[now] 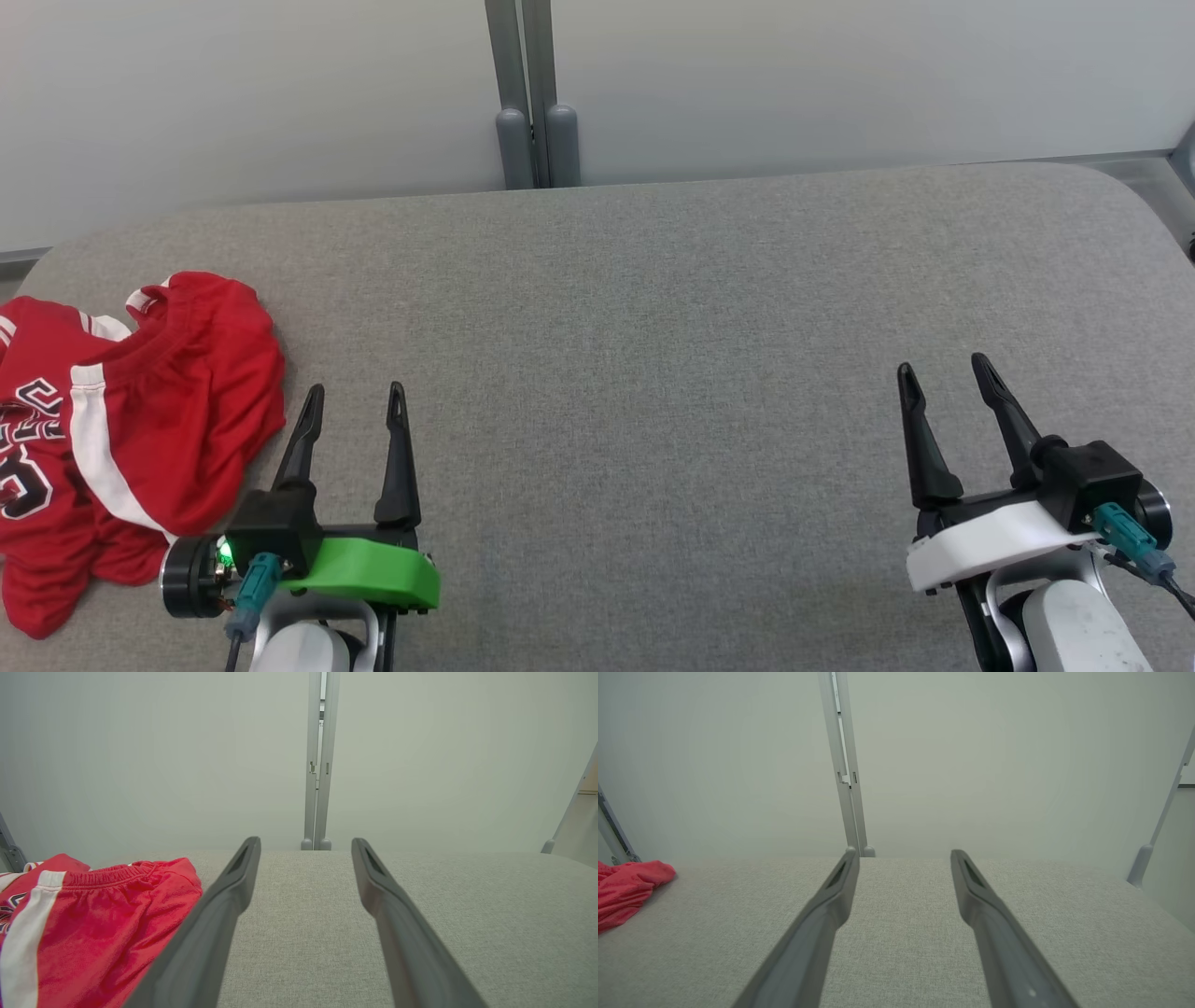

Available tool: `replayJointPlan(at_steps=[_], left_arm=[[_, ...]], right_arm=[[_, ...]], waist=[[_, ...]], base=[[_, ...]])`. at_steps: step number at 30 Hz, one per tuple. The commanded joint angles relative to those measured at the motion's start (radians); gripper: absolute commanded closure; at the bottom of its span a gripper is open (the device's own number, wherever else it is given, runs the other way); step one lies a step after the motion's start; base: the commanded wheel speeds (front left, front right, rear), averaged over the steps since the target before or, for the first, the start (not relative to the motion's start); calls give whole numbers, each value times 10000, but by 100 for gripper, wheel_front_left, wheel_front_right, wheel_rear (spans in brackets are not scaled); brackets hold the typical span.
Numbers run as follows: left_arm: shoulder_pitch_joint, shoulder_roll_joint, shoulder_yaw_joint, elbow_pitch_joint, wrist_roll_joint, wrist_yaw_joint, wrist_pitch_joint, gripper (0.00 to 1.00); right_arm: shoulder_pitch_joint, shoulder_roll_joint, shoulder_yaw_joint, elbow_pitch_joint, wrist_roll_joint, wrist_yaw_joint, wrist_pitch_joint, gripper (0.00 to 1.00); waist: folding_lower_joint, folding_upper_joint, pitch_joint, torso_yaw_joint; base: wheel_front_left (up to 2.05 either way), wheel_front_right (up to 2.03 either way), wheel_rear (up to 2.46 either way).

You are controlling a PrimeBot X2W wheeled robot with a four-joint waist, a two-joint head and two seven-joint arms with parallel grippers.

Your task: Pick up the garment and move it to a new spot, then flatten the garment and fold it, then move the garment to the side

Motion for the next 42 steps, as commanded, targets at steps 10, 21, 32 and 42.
replayJointPlan(at_steps=[10, 21, 32, 42], left_arm=[[-137, 75, -47, 26, 257, 71, -155, 0], [-157, 74, -70, 96, 198, 13, -155, 0], [-86, 74, -67, 150, 114, -9, -155, 0], [-196, 72, 74, 283, 15, 22, -155, 0]], right_arm=[[-51, 6, -18, 44, -339, 2, -169, 0], [-60, -57, 84, 126, -144, 2, -167, 0], [43, -127, 335, 161, 152, 2, -167, 0], [168, -154, 618, 119, 591, 2, -167, 0]], waist=[[0, 0, -32, -5], [0, 0, -79, 2], [0, 0, -149, 59], [0, 0, -125, 630]], base=[[0, 0, 0], [0, 0, 0], [0, 0, 0], [0, 0, 0]])
